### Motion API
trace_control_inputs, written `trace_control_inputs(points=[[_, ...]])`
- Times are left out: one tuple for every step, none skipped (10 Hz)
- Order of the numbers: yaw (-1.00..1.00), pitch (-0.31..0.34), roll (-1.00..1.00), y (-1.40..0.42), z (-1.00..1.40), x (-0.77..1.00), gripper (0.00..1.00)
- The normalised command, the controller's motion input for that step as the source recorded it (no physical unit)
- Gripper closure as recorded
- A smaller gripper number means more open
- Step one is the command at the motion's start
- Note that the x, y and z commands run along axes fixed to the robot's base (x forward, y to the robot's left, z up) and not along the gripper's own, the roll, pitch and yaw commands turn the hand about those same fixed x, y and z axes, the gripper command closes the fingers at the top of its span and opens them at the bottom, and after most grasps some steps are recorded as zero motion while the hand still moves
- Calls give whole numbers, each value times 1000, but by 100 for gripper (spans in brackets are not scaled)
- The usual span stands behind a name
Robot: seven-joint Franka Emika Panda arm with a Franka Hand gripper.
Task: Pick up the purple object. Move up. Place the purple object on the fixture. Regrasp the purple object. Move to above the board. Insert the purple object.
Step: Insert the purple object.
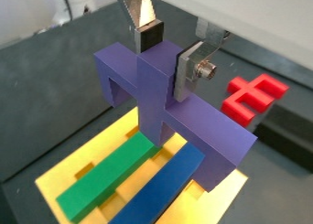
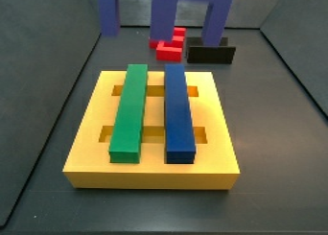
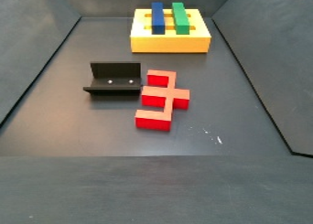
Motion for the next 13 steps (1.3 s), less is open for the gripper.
trace_control_inputs(points=[[286,-210,141,-631,-460,-197,100],[286,-273,143,-671,-491,-271,100],[214,-260,174,-617,-460,-217,100],[63,-214,224,-551,-406,-126,100],[0,-180,91,-297,-431,-20,100],[0,-144,-23,-174,-263,0,100],[37,-146,-70,-86,-363,0,100],[0,-120,-144,-57,-340,-11,100],[43,-140,-360,0,-317,-57,100],[29,-167,-153,-46,-240,0,100],[14,-46,3,-106,-103,60,100],[6,0,81,-123,0,166,100],[26,1,114,-146,0,174,100]])
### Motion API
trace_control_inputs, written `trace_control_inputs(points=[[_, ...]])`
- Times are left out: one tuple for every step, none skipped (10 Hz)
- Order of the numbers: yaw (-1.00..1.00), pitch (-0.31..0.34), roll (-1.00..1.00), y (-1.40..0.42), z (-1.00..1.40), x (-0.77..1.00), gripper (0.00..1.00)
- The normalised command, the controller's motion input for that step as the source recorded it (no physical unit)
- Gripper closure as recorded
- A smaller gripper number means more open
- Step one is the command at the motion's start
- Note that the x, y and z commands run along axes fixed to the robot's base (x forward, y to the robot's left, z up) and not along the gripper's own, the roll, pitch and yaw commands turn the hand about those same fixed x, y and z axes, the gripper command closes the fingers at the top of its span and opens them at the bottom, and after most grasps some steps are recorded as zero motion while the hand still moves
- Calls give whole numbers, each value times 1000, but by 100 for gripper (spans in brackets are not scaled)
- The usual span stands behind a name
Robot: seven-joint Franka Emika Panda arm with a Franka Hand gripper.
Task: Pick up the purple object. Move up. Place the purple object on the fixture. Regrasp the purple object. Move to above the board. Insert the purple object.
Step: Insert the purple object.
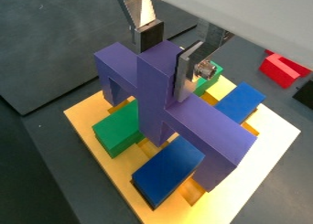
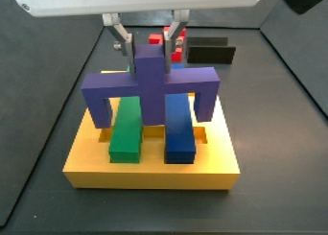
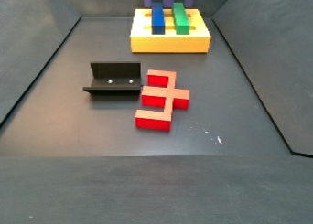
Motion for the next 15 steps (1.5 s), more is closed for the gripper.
trace_control_inputs(points=[[43,0,141,-91,-157,17,100],[29,0,184,-54,-200,0,100],[34,0,243,-66,-257,0,100],[31,0,251,-57,-249,0,100],[43,0,247,-103,-266,0,100],[40,0,249,-129,-297,74,100],[14,0,229,-123,-289,143,100],[0,0,214,-100,-220,200,100],[0,10,341,-63,-237,143,100],[-146,0,80,-109,-177,9,100],[-74,-26,-6,-23,-80,0,100],[0,-41,-70,-37,-3,0,100],[0,-7,-33,-9,0,0,100],[0,0,-87,-74,0,0,100],[11,-36,-83,-200,0,0,100]])
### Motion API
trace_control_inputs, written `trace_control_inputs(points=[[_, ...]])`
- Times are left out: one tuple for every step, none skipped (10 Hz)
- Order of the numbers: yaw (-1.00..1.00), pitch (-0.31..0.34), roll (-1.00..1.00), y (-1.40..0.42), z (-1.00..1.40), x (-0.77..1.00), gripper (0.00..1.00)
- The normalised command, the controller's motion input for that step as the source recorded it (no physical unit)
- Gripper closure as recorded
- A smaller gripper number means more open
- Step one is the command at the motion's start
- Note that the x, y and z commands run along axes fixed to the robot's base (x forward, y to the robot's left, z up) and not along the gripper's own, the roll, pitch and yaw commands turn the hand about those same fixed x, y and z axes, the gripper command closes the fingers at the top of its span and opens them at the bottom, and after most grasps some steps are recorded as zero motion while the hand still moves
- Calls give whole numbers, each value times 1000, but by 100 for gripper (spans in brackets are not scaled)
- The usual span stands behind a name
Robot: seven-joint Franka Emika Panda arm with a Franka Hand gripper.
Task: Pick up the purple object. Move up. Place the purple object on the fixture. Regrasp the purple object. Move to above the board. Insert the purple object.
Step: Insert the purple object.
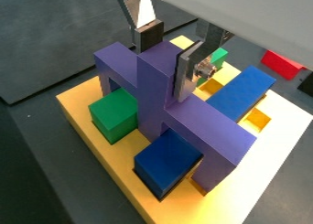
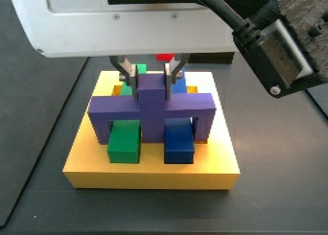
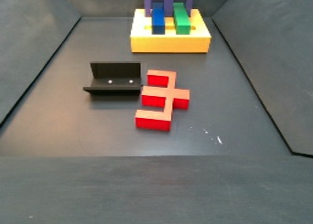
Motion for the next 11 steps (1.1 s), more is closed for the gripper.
trace_control_inputs(points=[[14,-44,-71,-223,-43,0,100],[0,-54,-94,-63,-86,0,100],[0,-67,-21,29,-211,0,100],[0,-20,0,140,-129,0,100],[0,0,99,131,-37,0,100],[3,0,103,46,-9,57,100],[0,4,104,0,0,123,100],[0,0,144,0,-49,74,100],[-77,7,183,-3,-71,0,100],[-100,0,179,0,-103,0,100],[-111,0,243,0,-163,0,100]])
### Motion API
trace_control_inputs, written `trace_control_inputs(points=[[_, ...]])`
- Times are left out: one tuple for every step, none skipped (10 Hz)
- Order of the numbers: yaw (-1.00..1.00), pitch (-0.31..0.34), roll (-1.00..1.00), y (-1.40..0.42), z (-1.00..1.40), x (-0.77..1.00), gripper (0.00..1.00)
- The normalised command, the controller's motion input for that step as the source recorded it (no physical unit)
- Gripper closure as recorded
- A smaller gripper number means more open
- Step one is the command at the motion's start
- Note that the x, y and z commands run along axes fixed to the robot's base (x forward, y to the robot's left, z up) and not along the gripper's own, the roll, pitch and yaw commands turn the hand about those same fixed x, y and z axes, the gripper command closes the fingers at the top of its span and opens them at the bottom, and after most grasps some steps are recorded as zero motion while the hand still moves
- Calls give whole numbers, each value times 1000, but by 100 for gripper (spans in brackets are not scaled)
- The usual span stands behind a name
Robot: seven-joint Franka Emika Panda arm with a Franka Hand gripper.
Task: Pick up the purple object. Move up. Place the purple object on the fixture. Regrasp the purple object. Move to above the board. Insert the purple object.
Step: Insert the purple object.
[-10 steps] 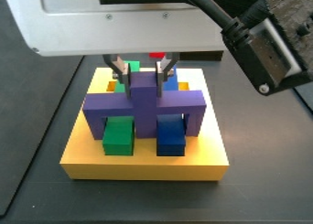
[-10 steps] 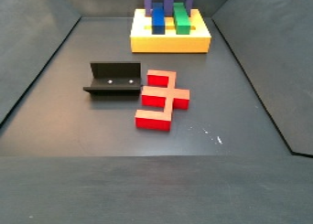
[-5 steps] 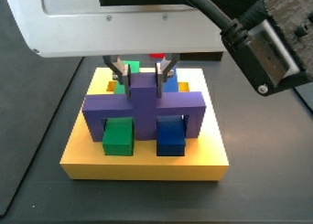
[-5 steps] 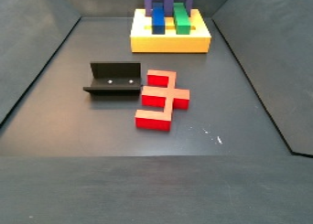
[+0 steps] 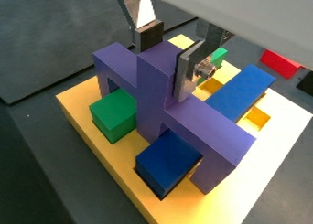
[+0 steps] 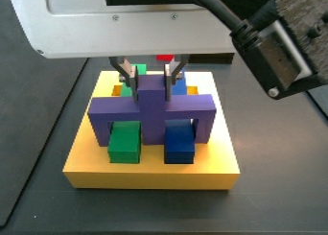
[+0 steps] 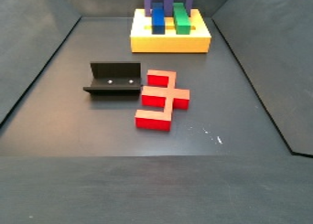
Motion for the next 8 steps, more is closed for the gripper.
trace_control_inputs(points=[[-97,0,256,0,-180,0,100],[-51,0,126,0,-200,0,100],[0,-50,49,0,-303,-20,100],[0,-80,19,0,-423,-80,100],[11,-100,3,0,-383,-69,100],[23,54,97,-3,6,17,100],[0,14,167,-46,0,57,100],[0,0,179,-14,-37,43,100]])
